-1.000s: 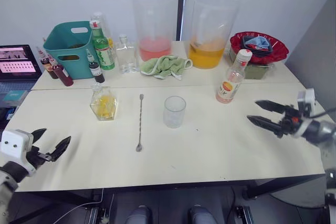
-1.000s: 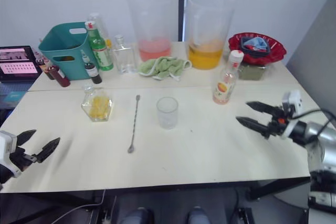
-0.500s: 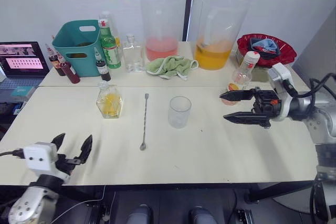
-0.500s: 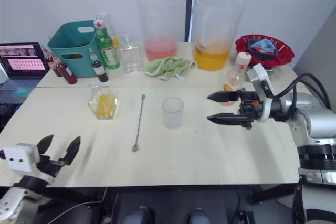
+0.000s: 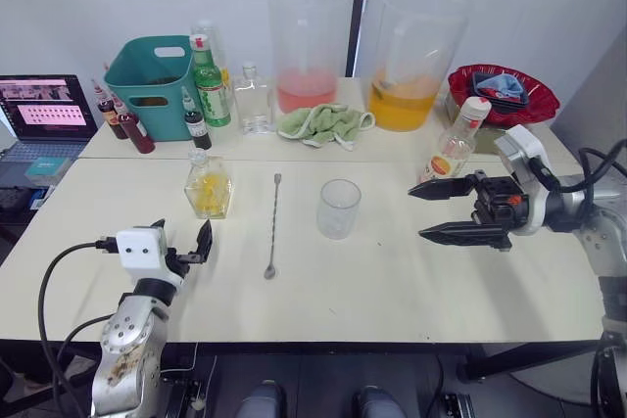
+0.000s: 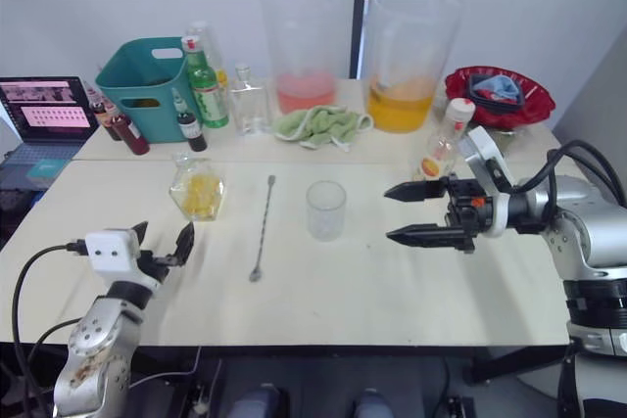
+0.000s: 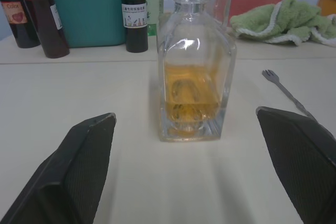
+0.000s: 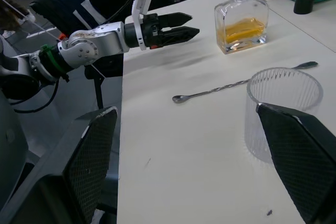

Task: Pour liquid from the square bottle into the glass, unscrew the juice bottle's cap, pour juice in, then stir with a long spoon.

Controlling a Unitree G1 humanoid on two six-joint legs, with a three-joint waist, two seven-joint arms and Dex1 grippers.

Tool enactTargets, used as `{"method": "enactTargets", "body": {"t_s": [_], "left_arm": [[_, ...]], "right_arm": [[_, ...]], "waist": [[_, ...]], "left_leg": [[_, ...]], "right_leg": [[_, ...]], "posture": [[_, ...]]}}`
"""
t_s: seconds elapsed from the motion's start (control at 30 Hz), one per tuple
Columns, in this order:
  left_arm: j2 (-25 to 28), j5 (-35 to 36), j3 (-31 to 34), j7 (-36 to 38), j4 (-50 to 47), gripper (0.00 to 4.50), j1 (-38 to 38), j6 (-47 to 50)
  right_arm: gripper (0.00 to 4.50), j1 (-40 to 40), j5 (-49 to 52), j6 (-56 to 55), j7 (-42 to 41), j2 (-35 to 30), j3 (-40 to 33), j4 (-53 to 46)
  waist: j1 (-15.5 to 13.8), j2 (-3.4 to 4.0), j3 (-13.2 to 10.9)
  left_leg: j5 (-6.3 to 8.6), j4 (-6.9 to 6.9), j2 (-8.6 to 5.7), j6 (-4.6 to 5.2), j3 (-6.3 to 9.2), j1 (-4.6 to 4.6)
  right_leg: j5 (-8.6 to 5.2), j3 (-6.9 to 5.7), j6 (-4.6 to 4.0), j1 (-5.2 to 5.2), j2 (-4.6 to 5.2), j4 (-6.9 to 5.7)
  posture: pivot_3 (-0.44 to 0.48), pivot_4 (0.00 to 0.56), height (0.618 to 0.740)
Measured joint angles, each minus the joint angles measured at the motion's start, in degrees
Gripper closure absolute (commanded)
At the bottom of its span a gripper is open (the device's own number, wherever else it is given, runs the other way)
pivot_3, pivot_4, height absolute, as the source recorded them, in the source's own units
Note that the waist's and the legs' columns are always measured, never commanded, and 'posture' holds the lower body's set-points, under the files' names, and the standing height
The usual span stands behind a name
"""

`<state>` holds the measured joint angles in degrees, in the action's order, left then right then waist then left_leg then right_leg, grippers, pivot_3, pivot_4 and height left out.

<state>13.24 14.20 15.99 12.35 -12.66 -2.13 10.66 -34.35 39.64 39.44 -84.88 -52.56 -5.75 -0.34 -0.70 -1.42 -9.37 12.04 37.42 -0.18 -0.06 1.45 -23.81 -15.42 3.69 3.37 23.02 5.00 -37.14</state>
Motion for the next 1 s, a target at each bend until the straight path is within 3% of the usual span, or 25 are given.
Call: {"method": "enactTargets", "body": {"t_s": [0.8, 1.0], "left_arm": [[1.14, -5.12, -2.40, -3.00, 27.78, 0.00, -23.54, -7.04], [1.62, -5.77, -2.44, -4.16, 30.01, 1.72, -24.84, -7.58]], "right_arm": [[0.03, 3.80, 1.77, 1.12, 2.82, -2.28, -2.38, -3.96], [0.00, 4.31, 1.76, 0.97, 2.98, -2.38, -2.45, -3.96]], "waist": [[-0.06, -0.08, -0.04], [-0.03, -0.08, -0.05]], "left_leg": [[0.01, 0.11, -0.01, 0.02, 0.04, -0.07], [0.04, 0.11, -0.01, 0.07, 0.06, -0.09]], "right_leg": [[0.02, -0.01, 0.03, 0.02, -0.03, -0.05], [0.03, -0.01, 0.04, 0.06, -0.02, -0.07]], "posture": [[0.000, 0.150, 0.740], [0.000, 0.150, 0.740]]}}
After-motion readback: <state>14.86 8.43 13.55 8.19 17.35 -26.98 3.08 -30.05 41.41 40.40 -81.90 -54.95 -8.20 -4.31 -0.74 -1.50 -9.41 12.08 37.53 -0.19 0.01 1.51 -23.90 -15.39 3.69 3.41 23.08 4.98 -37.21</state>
